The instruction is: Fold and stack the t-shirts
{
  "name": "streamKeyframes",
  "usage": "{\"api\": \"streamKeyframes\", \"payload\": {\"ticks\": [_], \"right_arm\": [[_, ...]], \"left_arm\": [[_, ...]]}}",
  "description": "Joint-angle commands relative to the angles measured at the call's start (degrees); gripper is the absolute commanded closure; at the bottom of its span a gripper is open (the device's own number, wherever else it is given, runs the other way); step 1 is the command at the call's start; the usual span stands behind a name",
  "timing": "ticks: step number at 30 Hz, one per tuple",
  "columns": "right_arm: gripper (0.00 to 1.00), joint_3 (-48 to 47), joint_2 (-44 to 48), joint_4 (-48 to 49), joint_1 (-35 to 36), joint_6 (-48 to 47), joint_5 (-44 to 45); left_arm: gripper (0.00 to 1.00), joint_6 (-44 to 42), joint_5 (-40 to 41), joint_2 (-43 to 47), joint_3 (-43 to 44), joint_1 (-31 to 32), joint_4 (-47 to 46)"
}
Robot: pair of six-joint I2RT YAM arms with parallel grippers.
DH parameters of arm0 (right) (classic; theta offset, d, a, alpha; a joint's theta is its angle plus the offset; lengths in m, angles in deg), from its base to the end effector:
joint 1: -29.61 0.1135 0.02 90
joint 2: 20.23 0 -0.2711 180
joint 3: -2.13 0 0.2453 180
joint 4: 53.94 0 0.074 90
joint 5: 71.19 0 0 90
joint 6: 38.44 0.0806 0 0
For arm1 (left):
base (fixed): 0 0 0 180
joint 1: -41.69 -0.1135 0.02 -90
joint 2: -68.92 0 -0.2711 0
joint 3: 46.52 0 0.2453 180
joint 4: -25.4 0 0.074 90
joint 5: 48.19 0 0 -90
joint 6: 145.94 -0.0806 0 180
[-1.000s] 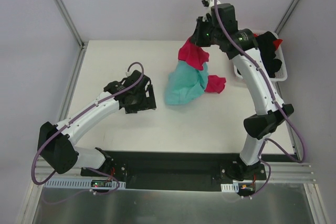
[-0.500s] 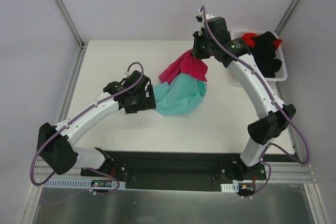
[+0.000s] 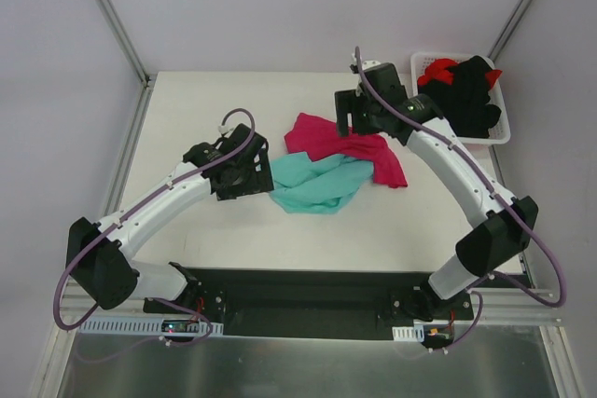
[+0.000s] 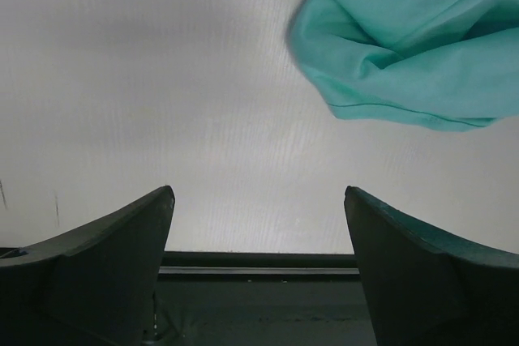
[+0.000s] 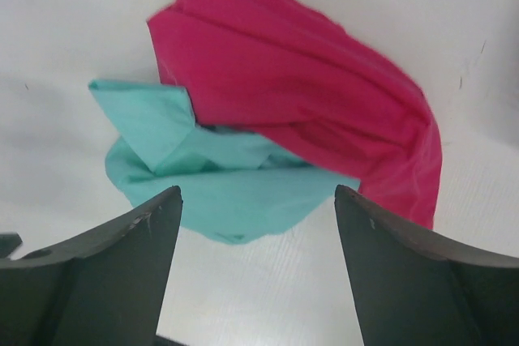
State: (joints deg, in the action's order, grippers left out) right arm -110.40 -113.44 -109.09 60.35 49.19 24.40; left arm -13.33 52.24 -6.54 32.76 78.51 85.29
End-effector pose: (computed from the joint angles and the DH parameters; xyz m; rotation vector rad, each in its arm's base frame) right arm 0.3407 0.1935 0.3751 -0.5735 2.1218 0.1714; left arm 0.2347 -0.1575 0.2651 -0.2001 2.5483 -0.3187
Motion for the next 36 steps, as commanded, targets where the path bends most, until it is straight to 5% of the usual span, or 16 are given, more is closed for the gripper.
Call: {"api": "streamKeyframes", "payload": {"ticks": [1, 10, 23, 36], "right_arm": [[0.23, 10.71, 6.71, 2.4, 1.07, 3.59, 0.31], [0.37, 19.97, 3.57, 4.69, 6.69, 6.24, -0.22], [0.39, 20.41, -7.24, 9.96, 7.14, 4.92, -1.1], [0.56, 16.98, -14.46, 10.67, 7.05, 4.92, -2.6]], "left_arm": [[0.14, -0.86, 2.05, 0.14, 2.03, -0.25, 2.16], [0.14, -4.29, -1.82, 0.49, 1.41, -10.26, 2.69], [0.14, -5.08, -2.88, 2.25, 0.71, -11.15, 3.04], [0.13, -5.7, -2.97, 1.54, 2.11, -11.15, 3.75]]}}
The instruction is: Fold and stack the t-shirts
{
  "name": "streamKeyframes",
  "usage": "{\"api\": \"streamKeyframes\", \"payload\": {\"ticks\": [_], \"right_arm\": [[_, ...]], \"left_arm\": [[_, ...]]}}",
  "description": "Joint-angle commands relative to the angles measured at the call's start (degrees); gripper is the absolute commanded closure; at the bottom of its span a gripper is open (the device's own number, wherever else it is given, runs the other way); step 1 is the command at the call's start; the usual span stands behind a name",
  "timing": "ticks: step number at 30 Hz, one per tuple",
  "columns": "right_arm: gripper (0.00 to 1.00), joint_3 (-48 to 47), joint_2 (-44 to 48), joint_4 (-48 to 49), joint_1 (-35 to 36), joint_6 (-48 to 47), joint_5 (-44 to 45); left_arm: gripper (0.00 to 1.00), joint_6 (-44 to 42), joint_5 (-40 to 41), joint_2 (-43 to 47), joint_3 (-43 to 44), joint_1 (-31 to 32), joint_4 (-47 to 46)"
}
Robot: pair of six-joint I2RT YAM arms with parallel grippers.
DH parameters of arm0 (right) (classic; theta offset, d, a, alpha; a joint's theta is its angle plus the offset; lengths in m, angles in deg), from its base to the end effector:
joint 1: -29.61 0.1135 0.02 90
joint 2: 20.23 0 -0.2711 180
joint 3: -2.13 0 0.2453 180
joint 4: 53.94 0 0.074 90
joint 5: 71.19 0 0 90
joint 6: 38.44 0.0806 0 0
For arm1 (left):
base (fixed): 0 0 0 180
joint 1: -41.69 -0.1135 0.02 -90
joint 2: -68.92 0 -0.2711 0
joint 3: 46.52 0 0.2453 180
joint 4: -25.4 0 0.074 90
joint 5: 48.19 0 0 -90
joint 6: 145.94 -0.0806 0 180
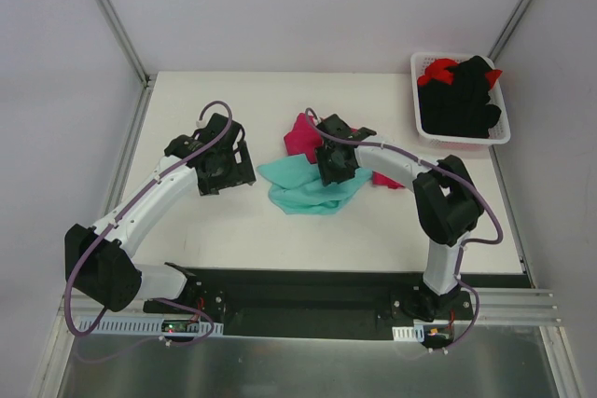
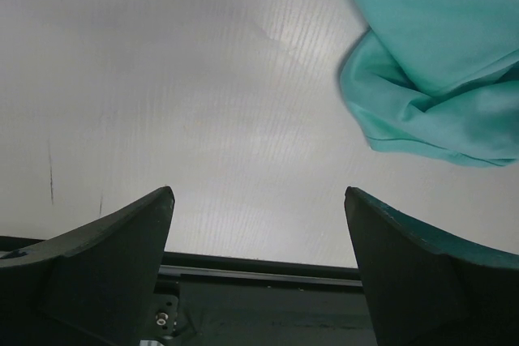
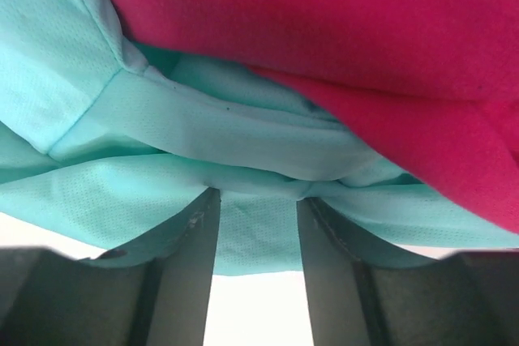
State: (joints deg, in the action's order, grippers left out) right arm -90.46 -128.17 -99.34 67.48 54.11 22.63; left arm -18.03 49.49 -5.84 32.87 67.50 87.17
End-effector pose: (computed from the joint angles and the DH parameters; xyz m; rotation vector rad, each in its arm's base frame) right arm 0.3313 0.2508 0.1718 -0.7778 2.5185 0.1551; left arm 0.2538 -0.1108 0.2656 -0.3220 2.5546 -0.2539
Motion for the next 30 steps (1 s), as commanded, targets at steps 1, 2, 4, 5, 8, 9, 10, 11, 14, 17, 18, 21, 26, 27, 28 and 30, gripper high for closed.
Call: {"api": "streamKeyframes", "payload": {"ticks": [1, 2, 4, 5, 8, 9, 10, 11, 14, 17, 18, 21, 26, 27, 28, 30], "right_arm": [[0.58, -2.78, 0.19, 1.01, -0.07, 0.0, -0.74], [0.62, -2.69, 0.01, 1.01, -0.07, 0.0, -0.56], [0.8, -2.51, -0.51, 1.19, -0.07, 0.0, -0.47], [0.87, -2.51, -0.69, 0.92, -0.07, 0.0, -0.47], [0.99, -2.6, 0.01, 0.48, -0.07, 0.35, -1.0], [0.99, -2.6, 0.45, 0.22, 0.01, 0.35, -0.83], [0.99, -3.21, 1.49, -0.56, 0.01, 0.18, -0.56], [0.99, -3.65, 1.85, -1.27, 0.01, -0.08, -0.48], [0.98, -5.59, 3.7, -4.79, 0.28, -0.17, -1.35], [0.85, -3.58, 7.03, -4.62, 1.85, 0.53, -1.35], [0.73, -3.31, 7.56, -4.53, 2.82, 0.79, -1.27], [0.59, -3.22, 8.36, -5.4, 4.23, 1.32, -0.65], [0.38, -0.85, 8.45, -5.5, 5.99, 2.64, -0.21], [0.34, -0.06, 8.45, -5.06, 6.69, 3.16, 0.4], [0.34, 1.43, 8.45, -4.45, 6.95, 3.34, 0.58], [0.32, 3.02, 8.1, -3.65, 7.48, 4.22, 0.84]], "left_arm": [[0.13, -1.0, -0.21, 0.67, 2.0, -0.14, 1.87], [0.13, -0.91, -0.21, 0.93, 1.92, -0.14, 1.78], [0.13, -0.91, -0.21, 1.02, 1.83, -0.14, 1.78], [0.13, -0.91, -0.3, 0.93, 1.83, -0.14, 1.87], [0.13, -0.91, -0.47, 1.11, 2.0, -0.14, 1.87], [0.14, -0.82, -0.56, 1.11, 2.09, -0.14, 1.87], [0.13, -0.73, -0.65, 1.11, 2.09, -0.14, 1.78], [0.13, -0.73, -0.74, 1.2, 2.09, -0.14, 1.87], [0.13, -0.47, -0.83, 1.37, 2.01, -0.14, 1.87], [0.13, -0.29, -0.39, 1.55, 1.74, -0.14, 1.78], [0.13, -0.29, -0.21, 1.46, 1.57, -0.14, 1.78], [0.13, -0.29, -0.21, 1.46, 1.48, -0.14, 1.78], [0.13, -0.29, -0.21, 1.55, 1.3, -0.14, 1.87], [0.13, -0.29, -0.13, 1.64, 1.3, -0.14, 1.78], [0.13, -0.29, -0.12, 1.55, 1.3, -0.14, 1.78], [0.13, -0.21, -0.39, 1.46, 1.3, -0.14, 1.78]]}}
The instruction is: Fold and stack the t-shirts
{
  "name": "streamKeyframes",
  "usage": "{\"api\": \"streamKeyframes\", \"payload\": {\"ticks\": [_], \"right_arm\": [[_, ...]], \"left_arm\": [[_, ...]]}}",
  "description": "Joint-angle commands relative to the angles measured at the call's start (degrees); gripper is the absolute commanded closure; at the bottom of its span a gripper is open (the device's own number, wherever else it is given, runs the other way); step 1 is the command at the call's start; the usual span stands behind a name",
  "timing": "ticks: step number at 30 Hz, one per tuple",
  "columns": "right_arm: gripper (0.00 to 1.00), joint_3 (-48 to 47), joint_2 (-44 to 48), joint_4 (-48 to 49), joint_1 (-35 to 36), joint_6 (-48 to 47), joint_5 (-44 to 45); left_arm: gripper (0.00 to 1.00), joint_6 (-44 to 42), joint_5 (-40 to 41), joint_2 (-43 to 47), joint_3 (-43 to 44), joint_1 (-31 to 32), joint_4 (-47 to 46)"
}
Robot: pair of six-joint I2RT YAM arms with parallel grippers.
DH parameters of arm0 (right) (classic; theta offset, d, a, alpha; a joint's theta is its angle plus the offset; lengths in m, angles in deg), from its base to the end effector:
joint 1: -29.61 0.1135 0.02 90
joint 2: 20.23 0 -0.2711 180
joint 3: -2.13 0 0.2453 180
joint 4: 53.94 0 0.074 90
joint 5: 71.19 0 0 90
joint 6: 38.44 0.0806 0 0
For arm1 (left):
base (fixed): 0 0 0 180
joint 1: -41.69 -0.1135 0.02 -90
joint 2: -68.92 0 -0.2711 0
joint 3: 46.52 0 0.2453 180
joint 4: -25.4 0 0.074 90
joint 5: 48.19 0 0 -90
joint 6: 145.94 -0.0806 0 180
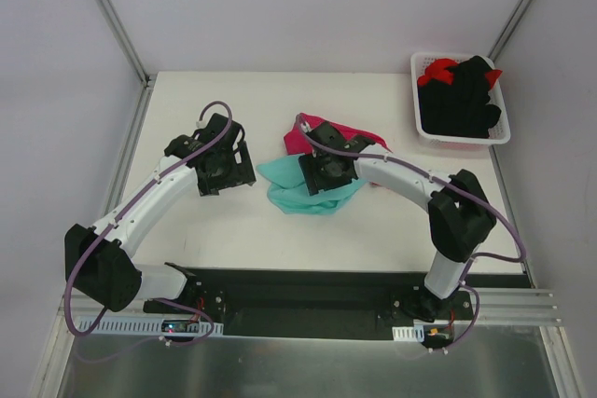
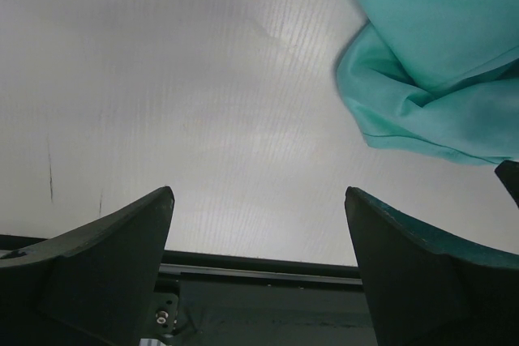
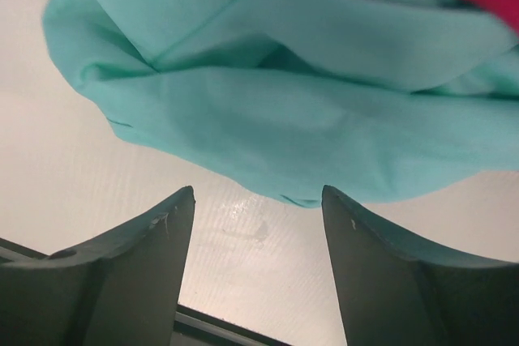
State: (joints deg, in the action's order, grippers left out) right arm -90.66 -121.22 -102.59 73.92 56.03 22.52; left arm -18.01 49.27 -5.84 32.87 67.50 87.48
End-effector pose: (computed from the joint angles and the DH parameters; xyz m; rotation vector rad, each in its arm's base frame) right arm 0.2891 0.2749 0.2153 -0.8551 2.4325 0.2408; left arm 0.2531 -0.1108 0.2651 -0.3213 2.5612 -0.2549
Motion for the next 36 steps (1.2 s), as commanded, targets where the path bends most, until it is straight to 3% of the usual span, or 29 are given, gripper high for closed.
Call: {"api": "streamKeyframes", "payload": {"ticks": [1, 7, 16, 22, 23, 25, 26, 28, 29, 36], "right_arm": [[0.32, 4.61, 0.89, 0.22, 1.21, 2.65, 1.04], [0.28, 5.86, -0.26, 1.28, 1.21, 2.57, 3.85], [0.29, -2.93, -9.57, 0.66, 0.95, 0.19, 5.09], [0.33, -3.29, -13.79, 4.35, -0.89, 1.33, -2.46], [0.36, -3.11, -13.97, 4.79, -1.07, 1.68, -3.08], [0.55, -3.11, -14.41, 5.32, -1.25, 1.95, -3.18], [0.73, -3.19, -14.32, 5.23, -1.34, 1.86, -3.18], [0.93, -3.37, -13.97, 4.45, -1.25, 1.51, -3.18], [0.99, -3.89, -13.54, 3.92, -1.25, 1.33, -3.18], [0.99, -5.92, -6.86, -2.31, -1.34, -0.69, -0.54]], "left_arm": [[0.13, -0.23, -0.26, 1.37, 1.39, -0.14, 1.47], [0.13, -0.4, -0.52, 1.11, 1.83, -0.14, 1.47], [0.13, -0.58, -0.87, 1.37, 2.01, -0.14, 1.56], [0.13, -1.46, -0.78, 1.55, 1.92, -0.05, 1.47], [0.13, -1.63, -0.78, 1.46, 2.18, -0.14, 1.47], [0.13, -1.72, -0.78, 1.29, 2.62, -0.14, 1.65], [0.13, -1.72, -0.78, 1.11, 2.97, -0.14, 1.74], [0.13, -1.72, -1.05, 0.76, 3.41, -0.05, 1.65], [0.13, -1.72, -1.14, 0.67, 3.76, -0.14, 1.74], [0.13, -1.2, -1.05, -0.12, 3.59, -0.14, 1.74]]}}
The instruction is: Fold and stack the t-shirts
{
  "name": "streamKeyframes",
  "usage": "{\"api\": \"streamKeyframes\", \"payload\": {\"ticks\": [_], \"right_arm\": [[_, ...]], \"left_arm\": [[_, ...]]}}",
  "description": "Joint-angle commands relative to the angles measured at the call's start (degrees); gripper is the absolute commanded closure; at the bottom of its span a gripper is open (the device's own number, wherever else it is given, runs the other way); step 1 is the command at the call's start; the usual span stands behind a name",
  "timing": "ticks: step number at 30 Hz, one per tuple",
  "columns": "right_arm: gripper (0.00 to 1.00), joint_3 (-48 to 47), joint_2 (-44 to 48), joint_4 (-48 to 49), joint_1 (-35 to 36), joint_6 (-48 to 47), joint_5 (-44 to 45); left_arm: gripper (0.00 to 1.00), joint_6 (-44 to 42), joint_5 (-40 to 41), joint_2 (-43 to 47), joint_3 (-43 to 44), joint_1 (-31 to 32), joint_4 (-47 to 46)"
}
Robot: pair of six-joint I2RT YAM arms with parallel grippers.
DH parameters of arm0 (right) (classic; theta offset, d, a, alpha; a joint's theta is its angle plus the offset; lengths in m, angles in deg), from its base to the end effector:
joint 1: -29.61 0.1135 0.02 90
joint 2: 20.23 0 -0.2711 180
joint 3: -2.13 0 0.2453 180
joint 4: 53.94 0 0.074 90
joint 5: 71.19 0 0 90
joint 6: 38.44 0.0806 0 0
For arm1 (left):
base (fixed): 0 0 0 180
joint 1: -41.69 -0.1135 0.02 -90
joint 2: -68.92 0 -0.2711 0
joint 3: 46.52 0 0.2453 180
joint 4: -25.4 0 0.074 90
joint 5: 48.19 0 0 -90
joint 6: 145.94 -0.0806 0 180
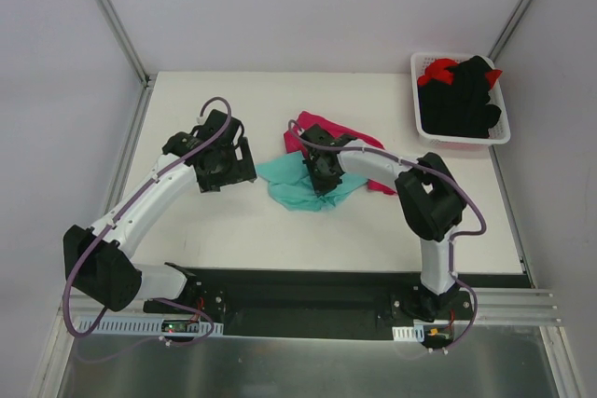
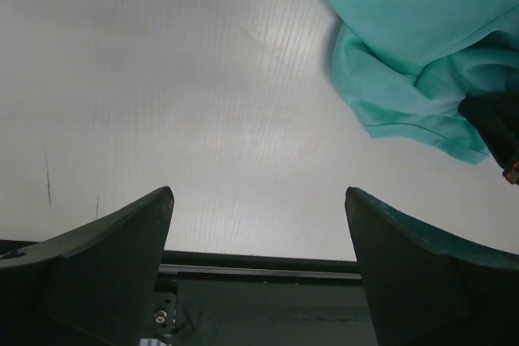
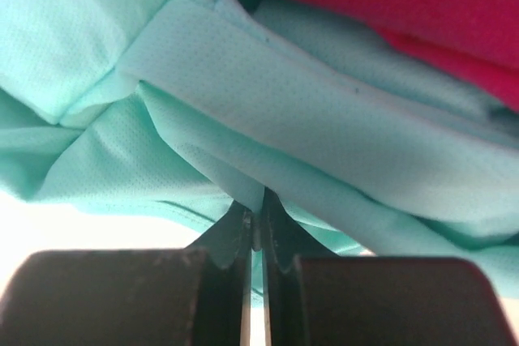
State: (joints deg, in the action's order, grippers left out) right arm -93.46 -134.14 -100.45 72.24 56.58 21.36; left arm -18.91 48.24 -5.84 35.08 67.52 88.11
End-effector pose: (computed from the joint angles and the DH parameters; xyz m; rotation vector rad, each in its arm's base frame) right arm 0.3177 0.2875 0.1444 -0.8627 2.5752 0.1896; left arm 0.2548 -0.1133 0.2767 -0.2940 2.5453 -0.2873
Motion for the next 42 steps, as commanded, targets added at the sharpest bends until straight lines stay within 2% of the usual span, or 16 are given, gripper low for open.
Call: {"api": "streamKeyframes", "payload": {"ticks": [1, 10, 16, 17, 21, 23, 27, 30, 32, 36, 42], "right_arm": [[0.99, -3.73, 7.11, -5.51, 0.43, -1.41, 1.05], [0.99, -22.09, 13.89, -19.22, 0.0, -4.67, 9.4], [0.99, -37.03, 12.05, -27.22, -5.27, -6.95, 10.64], [0.99, -41.83, 11.78, -28.45, -7.02, -7.21, 10.72], [0.99, -51.36, 11.08, -28.29, -11.6, -8.0, 11.87], [0.99, -53.39, 11.42, -25.5, -14.24, -8.97, 13.0], [0.99, -47.62, 15.02, -14.86, -17.66, -12.74, 16.08], [0.99, -45.23, 16.35, -7.03, -19.86, -16.87, 15.03], [0.99, -46.88, 15.83, -4.39, -21.09, -17.67, 13.03], [0.99, -55.32, 14.06, -2.81, -21.54, -13.56, 7.57], [0.99, -51.47, 20.82, 10.63, -21.36, -6.96, 0.54]], "left_arm": [[0.12, -0.12, 0.07, -0.47, 1.38, -0.16, 1.02], [0.13, 0.23, 0.24, -1.97, 2.34, -0.16, 0.31], [0.12, 0.23, 0.15, -1.88, 2.26, -0.16, 0.05], [0.12, 0.23, 0.15, -2.05, 2.17, -0.16, 0.05], [0.12, 0.4, -0.37, -2.76, 1.56, -0.16, -0.83], [0.12, 0.67, -1.07, -3.02, 1.12, -0.16, -1.44], [0.13, 0.84, -1.51, -2.94, 0.24, -0.16, -2.24], [0.12, 0.84, -1.25, -2.58, -0.47, -0.16, -2.41], [0.12, 0.84, -1.34, -2.76, -0.73, -0.16, -2.68], [0.12, 1.02, -1.78, -3.55, -0.82, -0.16, -3.03], [0.13, 1.46, -2.39, -4.86, -0.82, 0.01, -3.99]]}}
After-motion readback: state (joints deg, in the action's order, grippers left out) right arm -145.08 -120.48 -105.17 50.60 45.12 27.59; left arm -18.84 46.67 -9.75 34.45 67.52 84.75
